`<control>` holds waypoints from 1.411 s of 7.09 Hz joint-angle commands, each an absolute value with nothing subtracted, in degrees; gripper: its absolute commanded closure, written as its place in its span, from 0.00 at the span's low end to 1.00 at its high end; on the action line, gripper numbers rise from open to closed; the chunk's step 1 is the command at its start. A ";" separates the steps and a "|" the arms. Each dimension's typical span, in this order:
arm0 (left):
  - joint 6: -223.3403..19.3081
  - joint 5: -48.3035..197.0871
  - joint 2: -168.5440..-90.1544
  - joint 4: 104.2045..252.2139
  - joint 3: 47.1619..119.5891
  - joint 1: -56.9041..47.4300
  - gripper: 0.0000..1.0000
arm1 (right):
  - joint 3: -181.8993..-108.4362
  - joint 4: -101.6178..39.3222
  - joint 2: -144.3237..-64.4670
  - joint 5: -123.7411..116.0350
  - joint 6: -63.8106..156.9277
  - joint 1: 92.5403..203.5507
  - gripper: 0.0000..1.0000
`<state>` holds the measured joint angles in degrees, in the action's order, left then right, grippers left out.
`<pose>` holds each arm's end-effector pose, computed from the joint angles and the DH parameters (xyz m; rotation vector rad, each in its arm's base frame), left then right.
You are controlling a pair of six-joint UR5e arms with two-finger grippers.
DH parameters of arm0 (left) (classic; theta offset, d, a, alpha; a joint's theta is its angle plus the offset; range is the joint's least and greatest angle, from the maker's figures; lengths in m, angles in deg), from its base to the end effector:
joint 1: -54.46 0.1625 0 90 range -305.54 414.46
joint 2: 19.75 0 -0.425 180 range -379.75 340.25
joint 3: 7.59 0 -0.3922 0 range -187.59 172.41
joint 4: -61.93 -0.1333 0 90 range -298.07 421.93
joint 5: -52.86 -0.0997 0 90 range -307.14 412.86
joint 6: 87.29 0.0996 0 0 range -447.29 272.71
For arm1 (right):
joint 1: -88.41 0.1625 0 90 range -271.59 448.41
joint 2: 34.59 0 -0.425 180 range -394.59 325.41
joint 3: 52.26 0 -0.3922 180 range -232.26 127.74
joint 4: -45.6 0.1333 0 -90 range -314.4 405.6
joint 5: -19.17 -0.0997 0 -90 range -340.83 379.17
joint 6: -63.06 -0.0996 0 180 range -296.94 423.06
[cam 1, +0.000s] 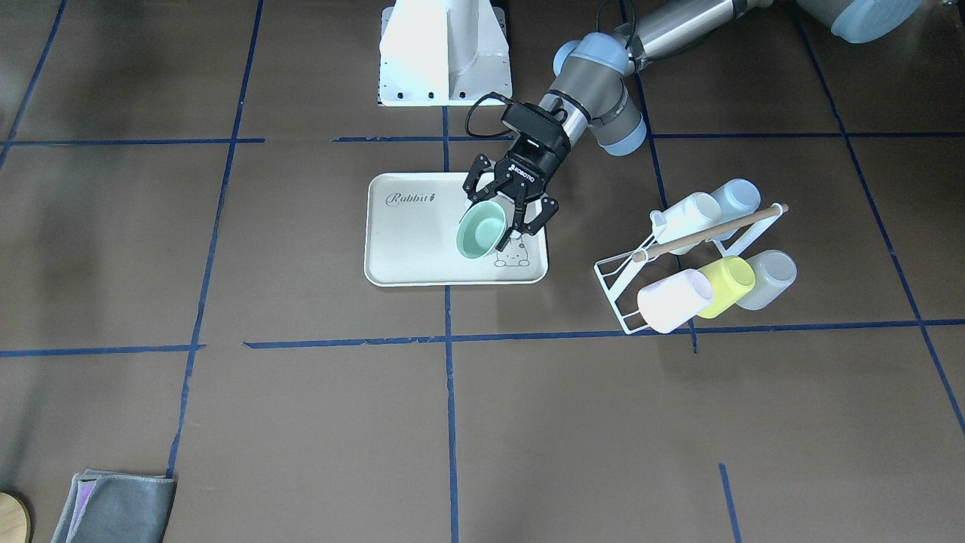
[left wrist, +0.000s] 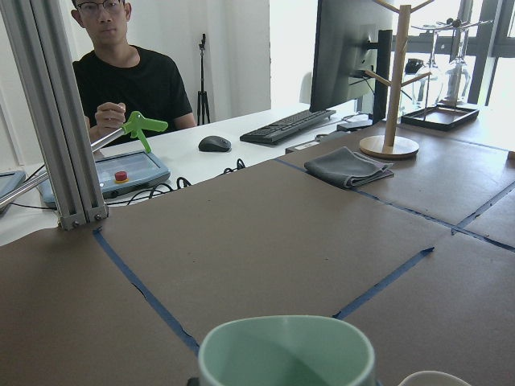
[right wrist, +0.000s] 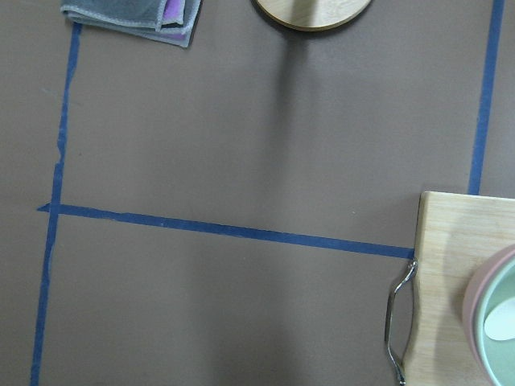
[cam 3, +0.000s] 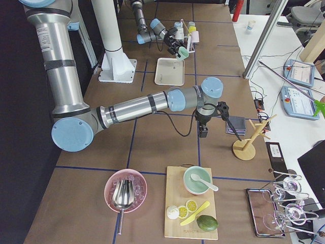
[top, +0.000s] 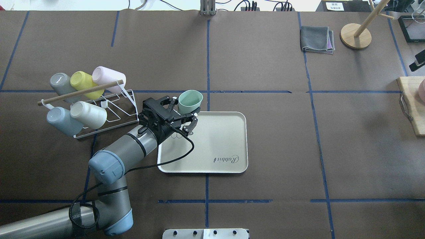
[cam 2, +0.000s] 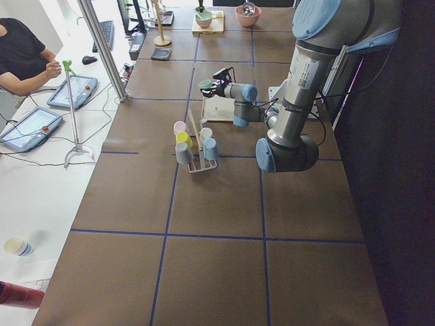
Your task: Pick up and place green cup on tray
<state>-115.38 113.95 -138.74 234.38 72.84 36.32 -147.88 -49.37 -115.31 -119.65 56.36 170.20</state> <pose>0.5523 -0.3719 0.2883 1.3785 1.0831 0.1087 -0.0218 -0.5597 0.5285 0.0511 -0.8640 -0.0985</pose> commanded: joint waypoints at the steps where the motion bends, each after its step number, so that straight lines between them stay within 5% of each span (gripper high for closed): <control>1: -115.41 109.39 -139.46 239.03 69.93 41.08 0.60 | -146.13 -49.32 -116.67 -121.90 60.07 172.79 0.00; 10: -115.41 107.09 -141.83 238.59 67.21 42.33 0.57 | -146.30 -49.24 -116.59 -121.10 59.19 172.70 0.00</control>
<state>-115.34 107.09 -141.70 238.62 68.15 42.39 -146.30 -49.24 -116.56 -121.10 59.26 172.78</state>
